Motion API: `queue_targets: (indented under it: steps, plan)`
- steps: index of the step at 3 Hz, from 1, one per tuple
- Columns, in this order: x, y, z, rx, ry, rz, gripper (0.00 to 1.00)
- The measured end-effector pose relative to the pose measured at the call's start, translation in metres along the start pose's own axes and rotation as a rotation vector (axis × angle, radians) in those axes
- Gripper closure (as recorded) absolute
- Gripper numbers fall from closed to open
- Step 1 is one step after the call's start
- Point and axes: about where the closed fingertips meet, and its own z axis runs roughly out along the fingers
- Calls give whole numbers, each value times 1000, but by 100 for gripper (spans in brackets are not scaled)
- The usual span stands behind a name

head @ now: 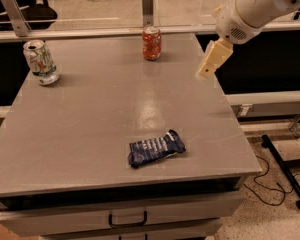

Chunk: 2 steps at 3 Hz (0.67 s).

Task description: Move coke can near rxbar blueberry

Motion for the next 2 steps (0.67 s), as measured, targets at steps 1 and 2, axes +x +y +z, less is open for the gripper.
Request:
queue_targets:
  steps: [1, 2]
  plan:
    - [0, 0, 0, 0, 0, 0, 0]
    - [-1, -1, -1, 6, -3, 14, 0]
